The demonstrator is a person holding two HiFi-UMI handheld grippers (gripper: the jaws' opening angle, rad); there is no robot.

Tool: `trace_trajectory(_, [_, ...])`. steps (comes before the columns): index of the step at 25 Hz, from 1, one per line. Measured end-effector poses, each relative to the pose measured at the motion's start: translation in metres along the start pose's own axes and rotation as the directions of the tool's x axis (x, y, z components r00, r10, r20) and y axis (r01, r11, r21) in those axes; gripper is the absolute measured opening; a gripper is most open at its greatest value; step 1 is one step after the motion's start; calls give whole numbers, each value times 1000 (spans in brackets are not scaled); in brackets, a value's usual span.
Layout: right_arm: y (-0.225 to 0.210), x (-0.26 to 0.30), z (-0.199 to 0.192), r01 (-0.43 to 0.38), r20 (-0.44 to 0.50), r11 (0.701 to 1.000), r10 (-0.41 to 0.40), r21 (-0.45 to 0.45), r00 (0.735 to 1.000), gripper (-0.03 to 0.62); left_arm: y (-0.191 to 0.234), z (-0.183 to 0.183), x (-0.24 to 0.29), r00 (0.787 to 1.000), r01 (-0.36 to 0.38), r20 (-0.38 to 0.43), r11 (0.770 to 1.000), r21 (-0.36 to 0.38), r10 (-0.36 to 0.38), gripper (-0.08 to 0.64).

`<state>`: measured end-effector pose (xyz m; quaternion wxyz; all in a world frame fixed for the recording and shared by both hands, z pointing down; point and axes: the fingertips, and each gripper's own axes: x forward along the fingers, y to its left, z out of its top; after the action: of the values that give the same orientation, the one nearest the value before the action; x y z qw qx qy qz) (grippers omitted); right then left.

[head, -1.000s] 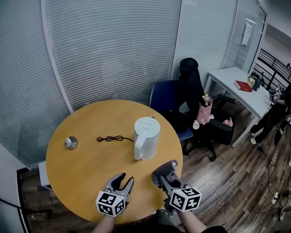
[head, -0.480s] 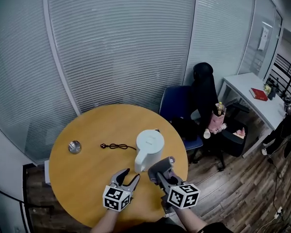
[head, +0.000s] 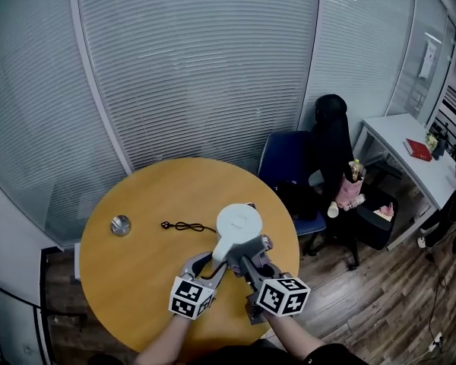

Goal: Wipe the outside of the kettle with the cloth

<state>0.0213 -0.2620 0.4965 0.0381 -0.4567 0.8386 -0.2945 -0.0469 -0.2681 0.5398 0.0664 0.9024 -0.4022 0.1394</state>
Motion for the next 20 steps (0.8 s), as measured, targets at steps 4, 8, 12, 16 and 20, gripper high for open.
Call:
trace_trajectory(4, [-11,11,-5,6,-11,1000,-5,30,1000,54,1,-1,1,1000,-4,3,1000,-18,4,155])
trace_trajectory(8, [-20,15,-11,-5,-19,999,6,53,1000,54,0,-1,1,1000,-8,12,999,-31,9,153])
trace_trajectory(12, [-38,20,-35,24,-77,997,-18,78,997,54,-2,-1,2,1000,-10,21,999,-34,10,153])
trace_trajectory(16, [-63,31,-73,64,-165,995,-50,80,985,54,-1,-2,1,999,-19,29,999,-40,20,153])
trace_trajectory(20, [-87,40,-112,102,-276,994,-86,41,957,54,-2,-2,1,999,-33,29,999,-43,34,153])
